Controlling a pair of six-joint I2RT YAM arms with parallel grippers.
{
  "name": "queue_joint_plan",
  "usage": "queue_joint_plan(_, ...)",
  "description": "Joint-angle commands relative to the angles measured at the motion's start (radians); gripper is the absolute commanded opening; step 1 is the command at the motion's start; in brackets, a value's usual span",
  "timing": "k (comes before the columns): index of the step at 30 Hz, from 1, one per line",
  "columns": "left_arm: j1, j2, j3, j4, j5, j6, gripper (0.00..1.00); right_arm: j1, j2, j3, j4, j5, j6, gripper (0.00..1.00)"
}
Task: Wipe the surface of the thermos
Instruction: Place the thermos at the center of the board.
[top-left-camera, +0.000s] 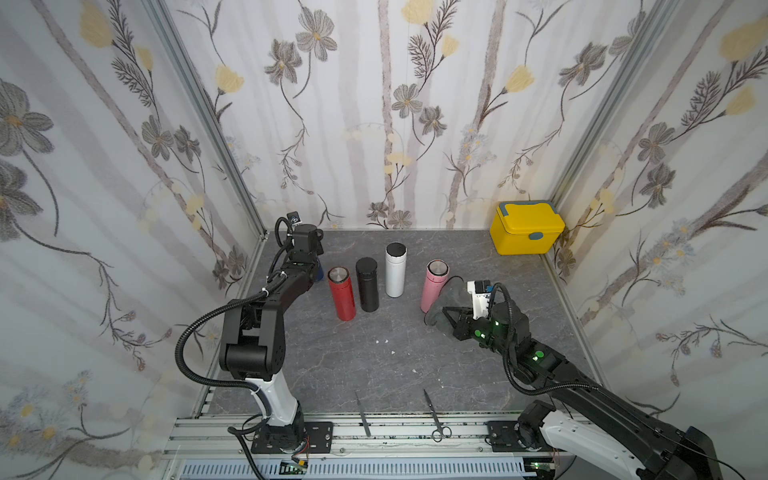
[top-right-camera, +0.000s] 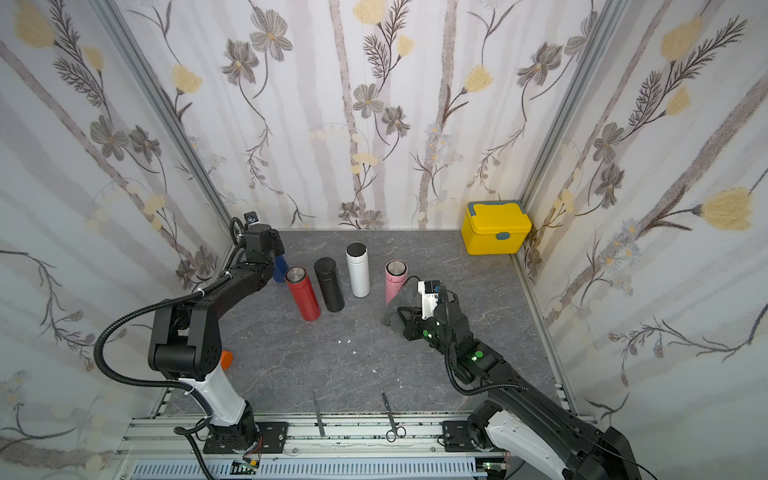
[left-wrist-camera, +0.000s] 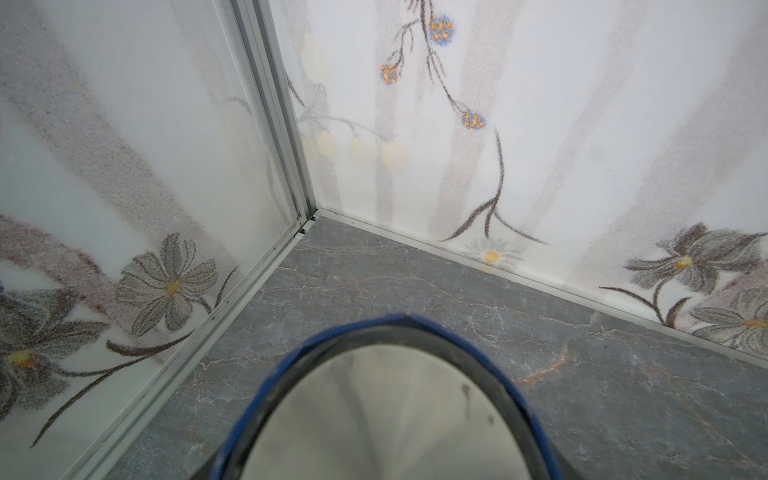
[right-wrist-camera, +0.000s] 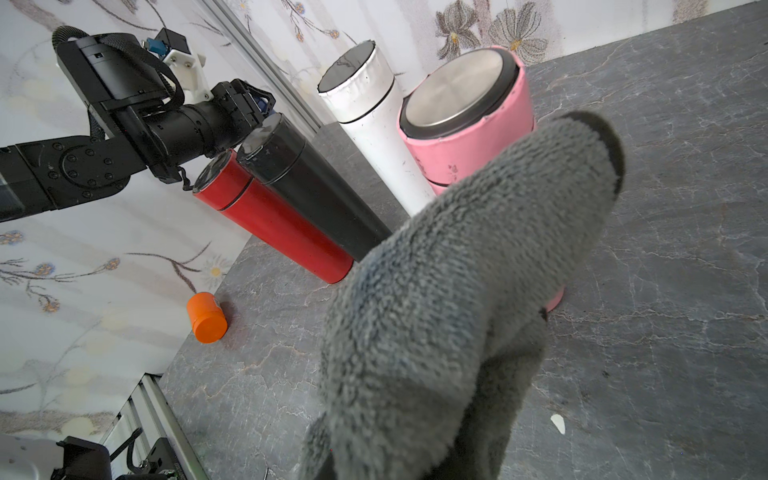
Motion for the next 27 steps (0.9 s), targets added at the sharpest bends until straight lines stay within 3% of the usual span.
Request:
queue_joint_plan(1,0.001,0.014,-0.001,0.075,-0.024,0.001,0.0,-0.003,-0.001,-0.005,0.038,0.002,0.006,0.0)
queue_joint_plan(3,-0.002,0.021,-0.006,0.072,-0.033,0.003,0.03,-0.005,-0.001,-0.007,0.042,-0.002,0.009,0.0)
queue_joint_plan(4,-0.003,0.021,-0.009,0.073,-0.036,0.007,0.13,-0.004,-0.001,-0.007,0.043,-0.003,0.013,0.0)
queue_joint_plan(7,-0.008,0.014,-0.014,0.075,-0.037,0.016,0.59,-0.006,-0.004,-0.007,0.042,0.004,0.015,0.0)
queue_joint_plan(10,-0.016,0.006,-0.009,0.075,-0.045,0.034,0.86,-0.008,-0.005,-0.007,0.043,0.006,0.014,0.0)
queue_joint_plan(11,-0.017,0.001,-0.006,0.071,-0.044,0.036,0.99,-0.007,-0.007,-0.006,0.046,0.004,0.015,0.0)
queue_joint_plan(16,-0.027,-0.06,0.034,0.029,-0.014,0.023,1.0,-0.009,-0.009,0.003,0.049,-0.006,0.018,0.0)
queue_joint_plan(21,-0.051,-0.177,0.126,-0.121,0.0,-0.054,1.0,-0.009,-0.019,0.017,0.036,-0.014,0.025,0.0)
queue_joint_plan(25,-0.101,-0.317,0.091,-0.225,0.031,-0.117,1.0,-0.009,-0.032,0.024,0.019,-0.017,0.04,0.0)
queue_joint_plan(27,-0.12,-0.392,0.061,-0.303,0.108,-0.203,1.0,-0.008,-0.038,0.023,0.004,-0.012,0.048,0.0)
